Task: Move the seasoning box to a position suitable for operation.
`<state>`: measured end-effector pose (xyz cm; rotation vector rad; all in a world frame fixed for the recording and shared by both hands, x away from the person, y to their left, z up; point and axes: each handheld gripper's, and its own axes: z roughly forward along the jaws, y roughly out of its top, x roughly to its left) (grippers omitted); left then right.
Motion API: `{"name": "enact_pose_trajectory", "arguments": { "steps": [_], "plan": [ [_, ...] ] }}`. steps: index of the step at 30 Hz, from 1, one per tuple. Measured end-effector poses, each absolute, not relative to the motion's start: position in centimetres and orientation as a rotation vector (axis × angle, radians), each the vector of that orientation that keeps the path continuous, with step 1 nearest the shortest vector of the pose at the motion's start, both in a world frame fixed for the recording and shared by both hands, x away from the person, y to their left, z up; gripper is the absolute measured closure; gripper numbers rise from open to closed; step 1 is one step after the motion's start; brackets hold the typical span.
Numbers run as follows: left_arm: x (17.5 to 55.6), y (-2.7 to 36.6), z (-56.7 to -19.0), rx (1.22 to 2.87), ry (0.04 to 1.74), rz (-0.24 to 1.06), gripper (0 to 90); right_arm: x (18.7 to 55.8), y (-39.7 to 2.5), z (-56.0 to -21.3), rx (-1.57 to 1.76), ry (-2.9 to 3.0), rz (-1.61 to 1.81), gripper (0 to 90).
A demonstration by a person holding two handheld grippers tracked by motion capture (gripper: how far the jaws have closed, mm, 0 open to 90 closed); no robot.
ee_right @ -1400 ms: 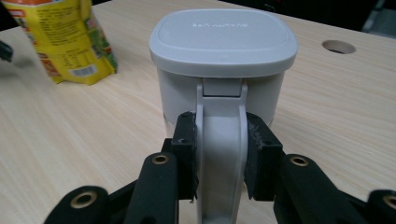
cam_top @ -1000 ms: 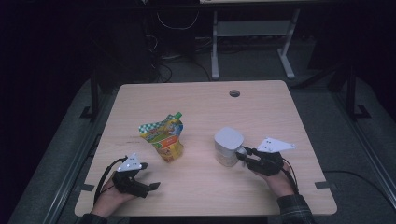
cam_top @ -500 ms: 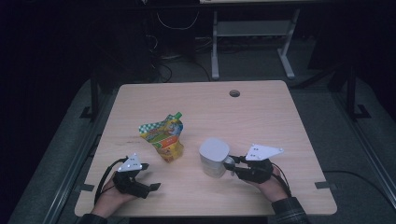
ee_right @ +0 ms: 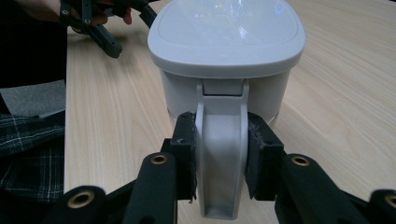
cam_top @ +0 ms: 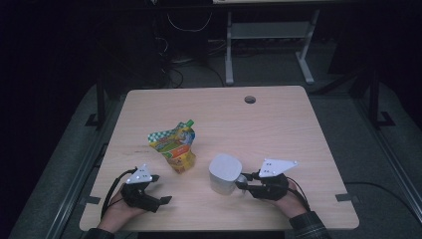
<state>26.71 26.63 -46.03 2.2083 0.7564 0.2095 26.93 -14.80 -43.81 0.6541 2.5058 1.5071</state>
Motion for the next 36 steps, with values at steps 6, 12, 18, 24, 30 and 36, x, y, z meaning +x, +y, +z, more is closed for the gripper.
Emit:
{"name": "enact_pose_trajectory", "arguments": {
  "steps": [6, 12, 18, 24, 30, 36],
  "plan": [
    [26.7, 26.6, -46.0, 2.211, 0.757, 0.208, 8.7, 27.0, -14.9, -43.9, 0.672, 2.519, 1.522, 59.3],
    [26.7, 26.8, -46.1, 2.212, 0.759, 0.21, 8.7, 26.7, -15.8, -43.5, 0.71, 2.48, 1.535, 49.7],
    [26.6, 26.8, -46.0, 2.216, 0.757, 0.207, 8.7, 26.2, -17.0, -43.0, 0.758, 2.442, 1.548, 46.4],
    [26.7, 26.9, -46.0, 2.201, 0.775, 0.185, 8.8, 25.2, -17.7, -43.2, 0.772, 2.457, 1.532, 53.7],
    [26.5, 26.9, -45.9, 2.203, 0.769, 0.194, 8.8, 24.2, -18.2, -43.5, 0.786, 2.487, 1.517, 71.9],
    [26.5, 26.8, -45.9, 2.22, 0.763, 0.19, 8.8, 23.4, -17.7, -43.9, 0.741, 2.54, 1.511, 89.7]
  ]
}}
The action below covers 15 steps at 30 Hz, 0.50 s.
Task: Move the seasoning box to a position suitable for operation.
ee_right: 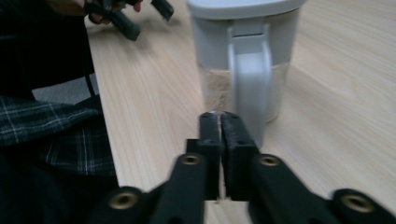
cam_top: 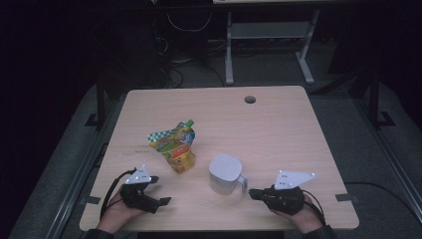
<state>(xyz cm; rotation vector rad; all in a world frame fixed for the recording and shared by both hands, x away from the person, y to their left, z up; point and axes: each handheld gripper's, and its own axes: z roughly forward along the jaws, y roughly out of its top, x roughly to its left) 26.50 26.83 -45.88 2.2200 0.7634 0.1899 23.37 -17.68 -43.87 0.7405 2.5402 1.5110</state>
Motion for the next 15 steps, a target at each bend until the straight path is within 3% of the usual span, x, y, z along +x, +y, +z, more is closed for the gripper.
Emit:
{"name": "enact_pose_trajectory", "arguments": {
  "steps": [15],
  "plan": [
    [26.4, 26.6, -46.1, 2.227, 0.762, 0.162, 8.8, 23.5, -14.5, -44.5, 0.645, 2.615, 1.467, 89.8]
  ]
}}
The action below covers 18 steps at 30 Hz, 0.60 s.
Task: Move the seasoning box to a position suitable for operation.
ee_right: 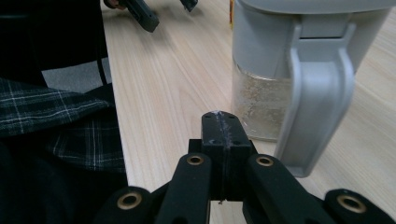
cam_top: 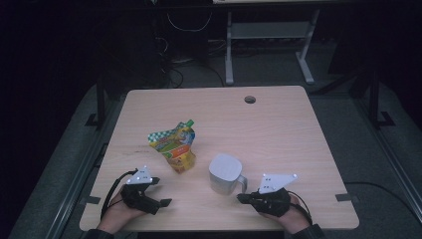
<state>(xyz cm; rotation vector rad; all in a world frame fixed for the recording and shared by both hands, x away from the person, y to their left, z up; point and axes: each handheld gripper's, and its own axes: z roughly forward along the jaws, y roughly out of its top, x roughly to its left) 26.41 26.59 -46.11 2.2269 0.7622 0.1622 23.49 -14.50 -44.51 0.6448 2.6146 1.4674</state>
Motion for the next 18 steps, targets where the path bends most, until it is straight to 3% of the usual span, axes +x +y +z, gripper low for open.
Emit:
{"name": "enact_pose_trajectory", "arguments": {
  "steps": [18],
  "plan": [
    [26.39, 26.36, -46.3, 2.229, 0.761, 0.15, 8.8, 24.22, -15.14, -44.85, 0.727, 2.569, 1.412, 89.8]
  ]
}}
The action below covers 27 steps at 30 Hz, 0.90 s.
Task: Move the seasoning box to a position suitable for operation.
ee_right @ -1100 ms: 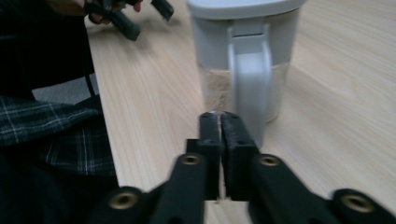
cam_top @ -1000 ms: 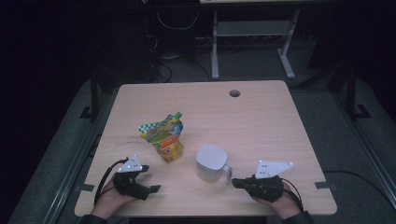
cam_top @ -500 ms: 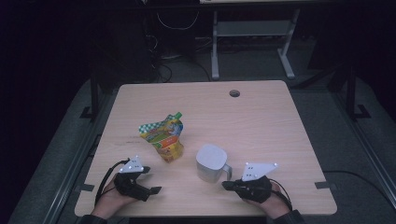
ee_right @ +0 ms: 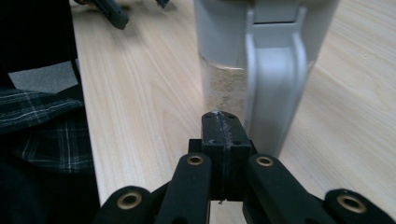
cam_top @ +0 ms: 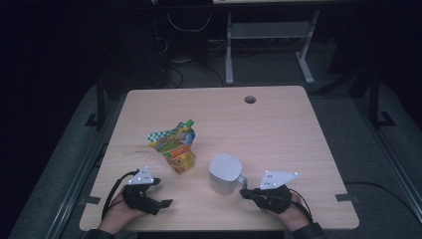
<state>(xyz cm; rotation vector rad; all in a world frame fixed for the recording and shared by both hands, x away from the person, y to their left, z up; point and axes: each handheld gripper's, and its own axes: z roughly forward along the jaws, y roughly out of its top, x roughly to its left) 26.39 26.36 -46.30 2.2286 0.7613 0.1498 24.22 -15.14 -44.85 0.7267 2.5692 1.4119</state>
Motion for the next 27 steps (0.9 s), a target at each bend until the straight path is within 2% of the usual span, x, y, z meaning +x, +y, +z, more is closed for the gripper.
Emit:
{"name": "enact_pose_trajectory", "arguments": {
  "steps": [27],
  "plan": [
    [26.4, 26.3, -46.4, 2.224, 0.76, 0.139, 8.8, 27.3, -16.8, -44.8, 0.874, 2.45, 1.366, 89.9]
  ]
}}
